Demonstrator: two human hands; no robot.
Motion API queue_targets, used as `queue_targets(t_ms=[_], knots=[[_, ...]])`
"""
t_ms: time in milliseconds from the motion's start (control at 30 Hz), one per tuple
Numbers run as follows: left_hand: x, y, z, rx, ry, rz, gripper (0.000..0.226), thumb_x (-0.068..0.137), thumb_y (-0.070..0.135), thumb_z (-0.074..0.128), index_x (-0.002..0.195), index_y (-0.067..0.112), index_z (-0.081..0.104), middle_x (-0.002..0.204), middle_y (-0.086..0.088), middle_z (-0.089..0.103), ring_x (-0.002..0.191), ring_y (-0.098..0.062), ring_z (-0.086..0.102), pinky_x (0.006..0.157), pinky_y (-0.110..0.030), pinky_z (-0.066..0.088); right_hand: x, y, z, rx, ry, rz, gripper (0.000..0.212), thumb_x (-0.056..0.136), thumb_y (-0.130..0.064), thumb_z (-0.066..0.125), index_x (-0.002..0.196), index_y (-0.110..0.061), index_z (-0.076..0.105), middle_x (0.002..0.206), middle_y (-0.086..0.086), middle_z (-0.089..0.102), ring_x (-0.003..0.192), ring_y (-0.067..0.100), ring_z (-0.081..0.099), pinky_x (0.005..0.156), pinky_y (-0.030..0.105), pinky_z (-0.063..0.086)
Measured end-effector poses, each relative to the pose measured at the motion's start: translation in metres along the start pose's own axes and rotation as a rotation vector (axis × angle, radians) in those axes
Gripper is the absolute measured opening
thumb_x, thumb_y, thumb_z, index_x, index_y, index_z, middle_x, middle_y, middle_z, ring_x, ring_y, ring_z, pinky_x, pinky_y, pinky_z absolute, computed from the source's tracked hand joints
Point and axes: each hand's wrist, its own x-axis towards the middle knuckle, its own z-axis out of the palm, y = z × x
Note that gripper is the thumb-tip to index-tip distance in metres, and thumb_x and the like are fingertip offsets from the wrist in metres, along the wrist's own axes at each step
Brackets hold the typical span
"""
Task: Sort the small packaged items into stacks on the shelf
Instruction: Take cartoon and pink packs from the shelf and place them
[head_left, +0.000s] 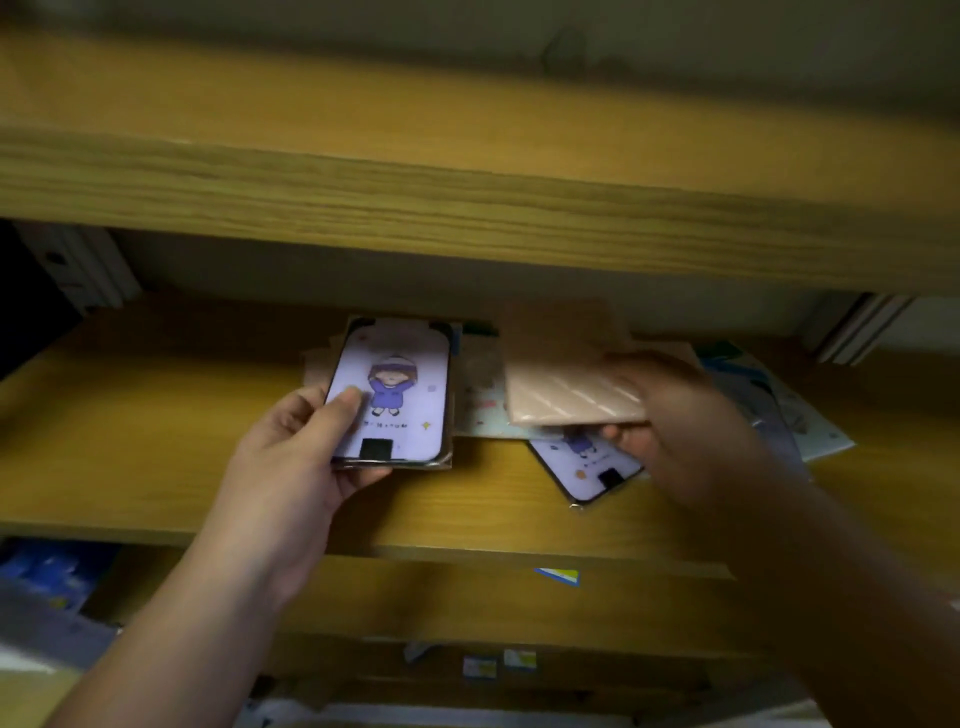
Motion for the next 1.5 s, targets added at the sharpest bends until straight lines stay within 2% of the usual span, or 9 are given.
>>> queue_targets(t_ms=[133, 267, 600, 767, 900, 1033, 1200, 1333, 1500], knots=[[-0.026, -0.006, 0.024, -0.015, 0.002, -0.013, 0.022, 0.094, 0.013, 0.061, 0.115, 0.011, 0.058, 0.103, -0.013, 0.077, 0.088, -0.026, 0.076, 0.056, -0.028, 0.058, -0.023, 0.0, -0.05, 0.125, 0.081, 0.087, 0.058, 0.076, -0.015, 0.083, 0.127, -0.009, 0.058, 0.12, 0.016, 0.062, 0.111, 0.036, 0.058, 0.087, 0.035, 0.045], [-0.064, -0.022, 0.063, 0.009, -0.011, -0.016, 0.011, 0.098, 0.01, 0.056, 0.104, 0.02, 0.058, 0.101, -0.013, 0.077, 0.078, -0.024, 0.075, 0.052, -0.031, 0.056, -0.068, 0.018, -0.1, 0.305, 0.08, -0.053, 0.025, 0.091, -0.021, 0.062, 0.115, -0.016, 0.062, 0.114, 0.011, 0.064, 0.095, 0.026, 0.066, 0.075, 0.04, 0.056], [-0.21, -0.082, 0.175, 0.063, -0.099, -0.036, 0.011, 0.098, 0.013, 0.056, 0.106, 0.02, 0.058, 0.095, -0.009, 0.079, 0.073, -0.02, 0.075, 0.059, -0.034, 0.054, -0.199, 0.053, -0.241, 0.464, -0.006, -0.061, 0.025, 0.093, -0.023, 0.06, 0.116, -0.016, 0.064, 0.104, 0.008, 0.076, 0.097, 0.026, 0.073, 0.088, 0.043, 0.058], [-0.274, -0.119, 0.232, 0.06, -0.175, -0.021, 0.015, 0.095, 0.01, 0.057, 0.088, 0.023, 0.061, 0.095, -0.009, 0.078, 0.075, -0.022, 0.075, 0.053, -0.032, 0.057, -0.248, 0.069, -0.336, 0.418, 0.064, -0.074, 0.017, 0.096, -0.022, 0.055, 0.108, -0.022, 0.068, 0.096, 0.004, 0.078, 0.087, 0.022, 0.075, 0.073, 0.037, 0.059], [-0.307, -0.143, 0.285, 0.074, -0.258, -0.089, 0.021, 0.087, 0.003, 0.051, 0.092, 0.02, 0.062, 0.1, -0.014, 0.077, 0.079, -0.03, 0.074, 0.07, -0.043, 0.05, -0.269, 0.069, -0.411, 0.391, 0.21, -0.052, 0.011, 0.096, -0.021, 0.056, 0.09, -0.025, 0.065, 0.096, 0.01, 0.07, 0.086, 0.027, 0.071, 0.063, 0.036, 0.059], [-0.324, -0.165, 0.342, 0.122, -0.351, -0.154, 0.021, 0.09, 0.005, 0.053, 0.103, 0.017, 0.065, 0.098, -0.012, 0.078, 0.081, -0.027, 0.076, 0.067, -0.041, 0.055, -0.284, 0.076, -0.477, 0.359, 0.225, -0.217, 0.016, 0.089, -0.029, 0.06, 0.084, -0.035, 0.073, 0.092, 0.001, 0.075, 0.083, 0.018, 0.074, 0.06, 0.025, 0.058], [-0.33, -0.197, 0.41, 0.173, -0.445, -0.214, 0.02, 0.092, 0.007, 0.056, 0.109, 0.015, 0.064, 0.095, -0.011, 0.079, 0.081, -0.026, 0.076, 0.067, -0.039, 0.058, -0.273, 0.09, -0.549, 0.468, 0.302, -0.143, 0.021, 0.093, -0.032, 0.063, 0.096, -0.016, 0.077, 0.089, 0.003, 0.077, 0.079, 0.016, 0.074, 0.061, 0.027, 0.057], [-0.315, -0.222, 0.467, 0.169, -0.491, -0.24, 0.023, 0.094, 0.006, 0.055, 0.114, 0.013, 0.061, 0.097, -0.011, 0.078, 0.085, -0.028, 0.076, 0.074, -0.045, 0.061, -0.253, 0.091, -0.594, 0.452, 0.378, -0.147, 0.021, 0.092, -0.032, 0.061, 0.09, -0.023, 0.079, 0.096, 0.004, 0.077, 0.088, 0.02, 0.074, 0.068, 0.03, 0.059], [-0.272, -0.257, 0.553, 0.163, -0.536, -0.271, 0.023, 0.096, 0.008, 0.056, 0.117, 0.016, 0.057, 0.095, -0.01, 0.079, 0.079, -0.025, 0.077, 0.06, -0.039, 0.062, -0.204, 0.08, -0.654, 0.409, 0.491, -0.125, 0.02, 0.092, -0.029, 0.062, 0.084, -0.026, 0.08, 0.086, 0.001, 0.078, 0.076, 0.015, 0.075, 0.058, 0.027, 0.058]])
